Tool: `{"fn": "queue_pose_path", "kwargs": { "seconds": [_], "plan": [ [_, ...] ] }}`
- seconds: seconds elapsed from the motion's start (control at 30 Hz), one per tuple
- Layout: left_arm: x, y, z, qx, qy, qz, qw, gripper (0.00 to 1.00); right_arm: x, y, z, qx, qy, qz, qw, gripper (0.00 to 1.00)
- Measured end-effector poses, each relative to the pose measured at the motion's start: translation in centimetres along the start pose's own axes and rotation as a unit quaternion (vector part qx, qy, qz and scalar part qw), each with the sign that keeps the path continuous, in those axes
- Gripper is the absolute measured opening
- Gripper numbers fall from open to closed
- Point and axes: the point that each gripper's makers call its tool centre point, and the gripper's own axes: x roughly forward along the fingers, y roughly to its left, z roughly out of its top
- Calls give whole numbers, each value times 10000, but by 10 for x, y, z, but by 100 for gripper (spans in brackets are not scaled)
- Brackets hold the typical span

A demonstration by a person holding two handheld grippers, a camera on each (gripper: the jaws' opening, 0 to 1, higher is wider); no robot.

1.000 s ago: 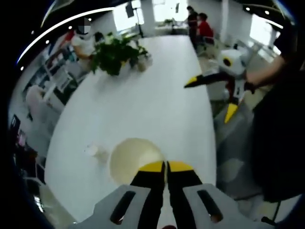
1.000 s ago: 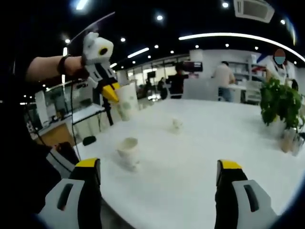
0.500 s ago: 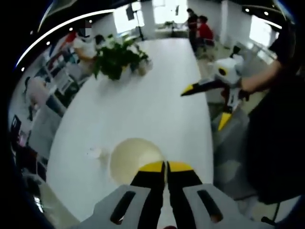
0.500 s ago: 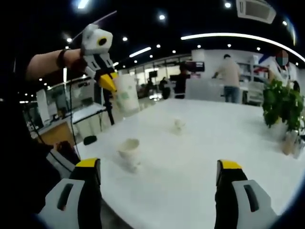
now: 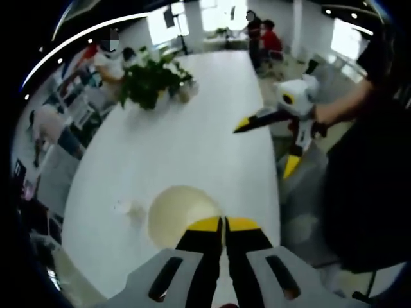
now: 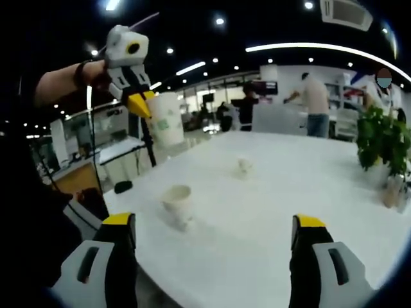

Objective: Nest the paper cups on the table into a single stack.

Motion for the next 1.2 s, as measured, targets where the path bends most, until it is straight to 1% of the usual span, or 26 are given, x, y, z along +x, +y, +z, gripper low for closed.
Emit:
{"fn": "queue_pose_path", "kwargs": {
  "seconds": [0.07,0.17,0.3,0.37,0.43,0.53,0.7,0.77,1.07,1.2],
  "plan": [
    [2,-2,-3,-45,66,-37,10000,0,0,0,0,7,-5,-8,10000,99],
    [4,-7,-7,5,125,-76,9999,0,-1,-1,0,3,-25,-28,10000,99],
    [6,-13,-15,-31,232,-146,9996,0,-2,2,-6,57,10,-33,10000,99],
    [7,-13,-20,72,287,-133,9995,0,-2,4,-8,57,39,-19,10000,99],
    [7,-12,-23,23,324,-132,9994,0,-2,4,-8,71,35,-17,10000,99],
    [8,-12,-21,-29,263,-134,9996,0,-2,4,-8,81,41,-24,10000,99],
    [17,-13,-23,-8,240,-189,9995,0,-2,1,-6,68,34,-49,10000,99],
    [21,-13,-26,-77,266,-212,9994,0,-3,1,-6,74,38,-62,9999,99],
    [32,-17,-36,-143,239,-259,9993,0,-6,-1,-11,108,108,-94,9998,99],
    [35,-16,-39,-212,188,-261,9993,0,-6,-1,-12,107,112,-97,9998,99]
  ]
}}
